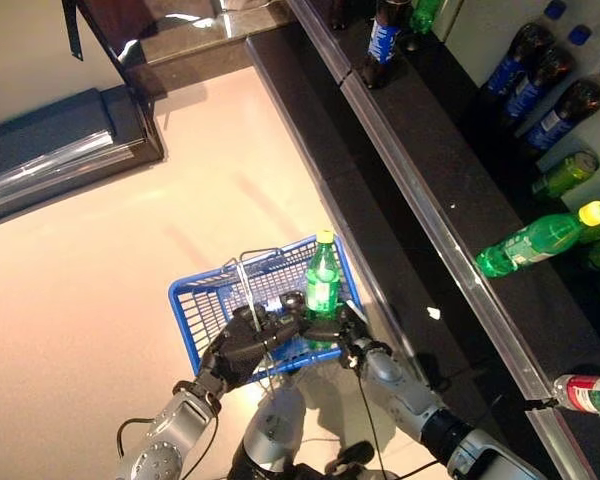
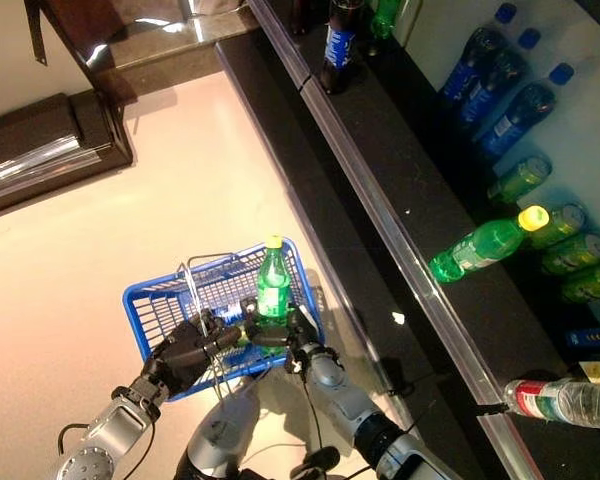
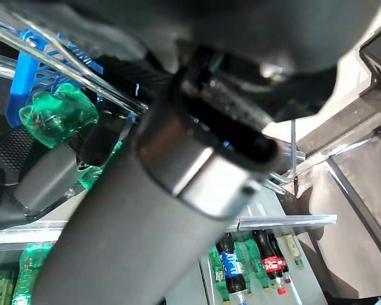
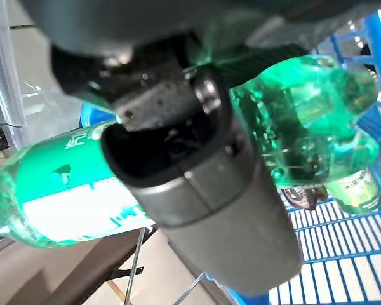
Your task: Pick up the drink and place into the basket.
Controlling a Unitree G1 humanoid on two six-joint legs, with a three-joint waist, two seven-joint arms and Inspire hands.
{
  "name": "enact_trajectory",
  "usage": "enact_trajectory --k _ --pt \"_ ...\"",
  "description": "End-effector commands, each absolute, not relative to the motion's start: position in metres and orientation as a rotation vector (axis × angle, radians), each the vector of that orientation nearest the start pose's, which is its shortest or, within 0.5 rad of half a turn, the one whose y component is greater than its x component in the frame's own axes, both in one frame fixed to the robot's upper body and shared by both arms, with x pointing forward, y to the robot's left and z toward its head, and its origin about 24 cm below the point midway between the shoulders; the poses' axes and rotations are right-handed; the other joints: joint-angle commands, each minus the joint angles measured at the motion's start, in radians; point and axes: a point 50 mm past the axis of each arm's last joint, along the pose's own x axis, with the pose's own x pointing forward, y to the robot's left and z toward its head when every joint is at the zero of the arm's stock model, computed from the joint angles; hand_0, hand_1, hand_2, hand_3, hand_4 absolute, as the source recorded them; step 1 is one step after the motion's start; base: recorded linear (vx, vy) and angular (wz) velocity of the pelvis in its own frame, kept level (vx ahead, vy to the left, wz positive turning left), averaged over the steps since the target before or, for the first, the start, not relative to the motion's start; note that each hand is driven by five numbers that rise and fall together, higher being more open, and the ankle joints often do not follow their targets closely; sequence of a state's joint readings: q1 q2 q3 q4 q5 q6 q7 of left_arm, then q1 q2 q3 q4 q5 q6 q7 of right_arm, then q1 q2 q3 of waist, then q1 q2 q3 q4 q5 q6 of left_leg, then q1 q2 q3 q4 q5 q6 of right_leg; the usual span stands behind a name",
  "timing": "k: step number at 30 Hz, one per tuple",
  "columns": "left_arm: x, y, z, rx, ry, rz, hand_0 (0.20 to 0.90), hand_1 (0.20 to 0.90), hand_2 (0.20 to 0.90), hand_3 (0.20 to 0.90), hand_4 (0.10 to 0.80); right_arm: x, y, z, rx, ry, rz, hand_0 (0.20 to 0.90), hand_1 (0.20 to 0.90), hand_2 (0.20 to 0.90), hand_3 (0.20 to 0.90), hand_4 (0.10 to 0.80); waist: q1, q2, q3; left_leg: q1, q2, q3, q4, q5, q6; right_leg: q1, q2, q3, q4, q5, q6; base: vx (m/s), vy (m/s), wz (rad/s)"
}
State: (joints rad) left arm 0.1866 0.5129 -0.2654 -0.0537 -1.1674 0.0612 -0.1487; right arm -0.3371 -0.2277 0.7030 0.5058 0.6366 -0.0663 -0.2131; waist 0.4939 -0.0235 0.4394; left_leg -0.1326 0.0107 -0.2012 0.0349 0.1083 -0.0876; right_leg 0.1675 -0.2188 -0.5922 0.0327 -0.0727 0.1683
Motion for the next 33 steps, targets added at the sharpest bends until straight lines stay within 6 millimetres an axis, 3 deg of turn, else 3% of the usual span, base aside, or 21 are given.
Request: enact_trajectory --k 1,9,17,27,33 --pt "0.203 0.13 0.148 -0.795 -0.343 -0.896 0.3 0.3 0.3 0.2 0.1 0.286 -0.016 0.045 0.233 0.082 0.483 0.3 0.3 0.3 0.2 0.1 -0.003 0.015 -0.1 -0.018 -0.036 -0.022 0.073 -0.082 0.019 -0.078 0.017 0.062 0.069 0.039 -0.05 0.0 0.0 0.0" --pt "0.203 0.13 0.151 -0.789 -0.349 -0.921 0.3 0.3 0.3 0.2 0.1 0.279 -0.007 0.02 0.444 0.292 0.5 0.3 0.3 0.3 0.2 0.1 0.009 0.015 -0.074 -0.032 -0.038 -0.029 0.062 -0.073 0.025 -0.098 0.013 0.051 0.079 0.042 -0.048 0.004 -0.008 0.01" --pt "0.201 0.127 0.152 -0.79 -0.342 -0.977 0.3 0.3 0.3 0.2 0.1 0.281 0.003 0.016 0.749 0.425 0.539 0.3 0.3 0.3 0.2 0.1 0.02 0.013 -0.051 -0.043 -0.037 -0.034 0.055 -0.066 0.031 -0.117 0.013 0.041 0.093 0.047 -0.047 0.007 -0.016 0.03" --pt "0.196 0.113 0.16 -0.833 -0.338 -1.112 0.3 0.3 0.3 0.2 0.1 0.281 0.024 0.021 0.764 0.531 0.639 0.3 0.3 0.3 0.2 0.1 0.031 0.011 -0.038 -0.045 -0.036 -0.037 0.048 -0.062 0.033 -0.128 0.011 0.027 0.107 0.048 -0.049 0.025 -0.006 0.05" --pt "0.195 0.103 0.163 -0.864 -0.301 -1.182 0.3 0.3 0.3 0.2 0.1 0.288 0.014 0.002 0.564 0.651 0.6 0.3 0.3 0.3 0.2 0.1 0.04 0.007 -0.041 -0.043 -0.034 -0.04 0.046 -0.06 0.034 -0.129 0.01 0.022 0.115 0.047 -0.051 0.044 0.001 0.02"
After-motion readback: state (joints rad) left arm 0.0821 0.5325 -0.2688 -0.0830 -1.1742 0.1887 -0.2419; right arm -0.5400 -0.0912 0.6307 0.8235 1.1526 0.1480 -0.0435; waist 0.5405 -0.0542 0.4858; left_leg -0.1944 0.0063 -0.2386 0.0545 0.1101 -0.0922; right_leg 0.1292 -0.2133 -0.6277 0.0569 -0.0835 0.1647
